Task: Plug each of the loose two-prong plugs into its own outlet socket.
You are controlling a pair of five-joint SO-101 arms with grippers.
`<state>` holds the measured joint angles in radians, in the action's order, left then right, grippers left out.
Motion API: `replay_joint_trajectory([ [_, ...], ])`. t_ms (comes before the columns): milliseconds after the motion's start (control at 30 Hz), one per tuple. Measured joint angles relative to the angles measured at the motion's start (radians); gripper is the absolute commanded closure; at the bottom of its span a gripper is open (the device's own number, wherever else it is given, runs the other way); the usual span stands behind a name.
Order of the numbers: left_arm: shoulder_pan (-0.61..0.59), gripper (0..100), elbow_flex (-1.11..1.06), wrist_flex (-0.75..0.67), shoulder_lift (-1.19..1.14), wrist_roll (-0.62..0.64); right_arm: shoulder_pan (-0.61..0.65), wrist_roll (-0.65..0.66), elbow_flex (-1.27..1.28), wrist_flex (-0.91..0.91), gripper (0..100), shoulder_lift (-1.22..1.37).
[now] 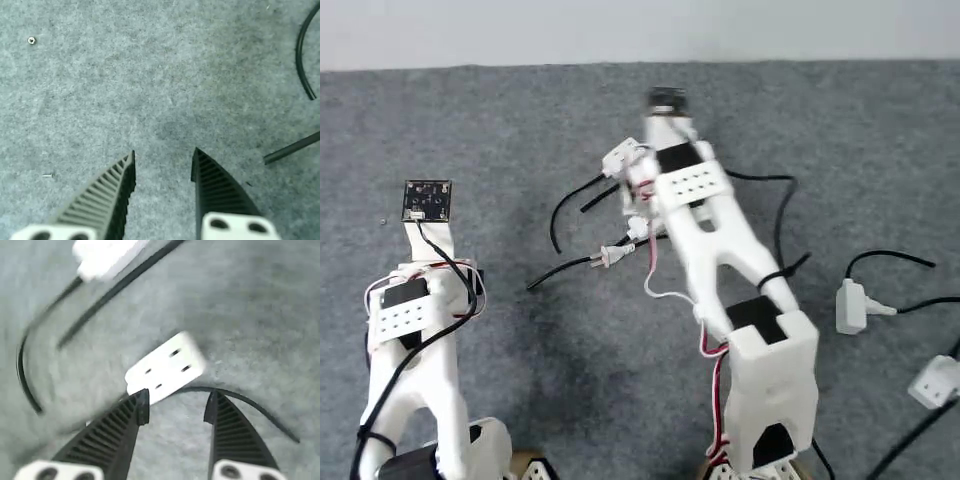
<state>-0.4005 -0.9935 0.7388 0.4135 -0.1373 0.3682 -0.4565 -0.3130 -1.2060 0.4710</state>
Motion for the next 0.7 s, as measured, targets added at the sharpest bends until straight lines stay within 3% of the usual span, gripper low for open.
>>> replay_joint_trajectory([
  [167, 0.0, 82, 0.0, 0.0, 0.0, 0.0, 0.002, -0.269, 0.0, 0.083, 79.4, 0.058],
  [267, 0.0, 82, 0.0, 0.0, 0.0, 0.0, -0.002, -0.359, 0.0, 0.14, 79.4, 0.097],
  [533, 0.0, 82, 0.0, 0.0, 0.0, 0.0, -0.005, -0.379, -0.003, 0.247, 79.8, 0.195],
  [700, 0.0, 82, 0.0, 0.0, 0.0, 0.0, 0.021, -0.244, -0.078, 0.229, 88.7, 0.273],
])
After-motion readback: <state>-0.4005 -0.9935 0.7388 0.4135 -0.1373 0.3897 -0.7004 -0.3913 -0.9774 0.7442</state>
